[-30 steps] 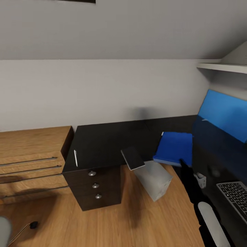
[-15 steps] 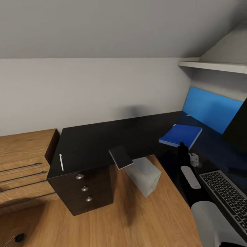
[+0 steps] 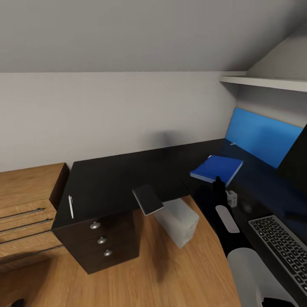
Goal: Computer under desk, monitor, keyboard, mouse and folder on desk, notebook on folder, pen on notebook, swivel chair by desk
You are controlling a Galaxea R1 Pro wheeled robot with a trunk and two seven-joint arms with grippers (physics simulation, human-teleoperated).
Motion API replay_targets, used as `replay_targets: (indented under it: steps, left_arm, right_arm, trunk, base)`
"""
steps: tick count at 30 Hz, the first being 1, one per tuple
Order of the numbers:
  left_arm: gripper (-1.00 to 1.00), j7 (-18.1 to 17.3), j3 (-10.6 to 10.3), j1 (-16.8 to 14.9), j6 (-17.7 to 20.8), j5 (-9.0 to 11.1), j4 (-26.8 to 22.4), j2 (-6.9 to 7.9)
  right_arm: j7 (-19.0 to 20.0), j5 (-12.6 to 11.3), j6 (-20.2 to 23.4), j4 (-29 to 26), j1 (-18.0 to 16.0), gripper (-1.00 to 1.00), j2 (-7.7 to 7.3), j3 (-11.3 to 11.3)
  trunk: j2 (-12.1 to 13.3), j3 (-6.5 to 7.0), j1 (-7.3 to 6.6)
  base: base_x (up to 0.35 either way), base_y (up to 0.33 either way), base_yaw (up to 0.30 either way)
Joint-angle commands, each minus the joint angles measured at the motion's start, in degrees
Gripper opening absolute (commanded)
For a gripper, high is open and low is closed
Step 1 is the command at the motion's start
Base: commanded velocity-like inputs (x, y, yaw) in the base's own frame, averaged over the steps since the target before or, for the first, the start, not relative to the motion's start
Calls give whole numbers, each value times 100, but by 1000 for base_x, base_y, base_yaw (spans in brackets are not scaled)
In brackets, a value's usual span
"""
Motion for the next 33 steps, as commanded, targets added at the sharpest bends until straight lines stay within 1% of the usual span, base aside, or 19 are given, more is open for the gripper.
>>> replay_targets:
  steps: [1,6,7,9,10,13,14,16,18,23,24,31,33]
  left_arm:
    - [100,31,-46,-3,-12,26,2,-1]
    - [100,31,-46,-3,-12,26,2,-2]
    - [100,31,-48,-3,-12,26,2,-2]
    - [100,31,-49,-3,-12,26,2,-2]
    - [100,31,-49,-3,-12,26,2,-2]
    - [100,31,-49,-3,-12,26,2,-2]
    - [100,31,-49,-3,-12,26,2,-2]
    - [100,31,-49,-3,-12,25,2,-4]
    - [100,31,-50,-3,-12,22,2,-9]
    - [100,33,-51,-3,-12,22,2,-11]
    - [100,37,-57,-3,-12,18,2,-11]
    - [100,41,-62,-3,-12,18,2,-11]
    - [100,23,-70,-3,-12,12,-4,-57]
  right_arm:
    - [26,-57,-6,3,-1,-100,13,-7]
    - [17,-74,-21,17,6,-100,52,-2]
    - [21,-201,-43,63,8,-100,122,-5]
    - [23,-357,-54,94,8,-100,159,-6]
    - [28,-691,-62,185,5,-100,195,-6]
    - [35,-922,-169,209,6,-100,202,-6]
    - [39,-1066,-814,219,4,-100,202,-6]
    - [45,-1083,-1018,220,4,-100,197,-6]
    - [49,-1088,-1130,221,7,-100,183,-6]
    - [56,-1063,-1169,266,8,-100,168,2]
    - [58,-1053,-1173,405,8,-100,127,16]
    - [57,-1051,-1170,773,8,-100,-16,28]
    - [54,-1051,-1169,817,7,-100,-112,24]
  trunk:
    - [-2,-5,3]
    - [-2,-5,3]
    - [-2,-5,3]
    - [-2,-5,3]
    - [-2,-5,3]
    - [-2,-5,3]
    - [-2,-5,3]
    - [-2,-5,3]
    - [-2,-5,3]
    - [-2,-5,3]
    - [-2,-5,3]
    - [-2,-5,3]
    - [-2,-5,3]
  base:
    - [302,0,-1]
    - [313,0,0]
    - [323,0,0]
    - [307,0,0]
    - [88,0,0]
    - [43,0,0]
    - [5,0,0]
    - [3,0,0]
    - [1,0,0]
    - [0,0,0]
    - [0,0,0]
    - [0,0,0]
    - [0,0,0]
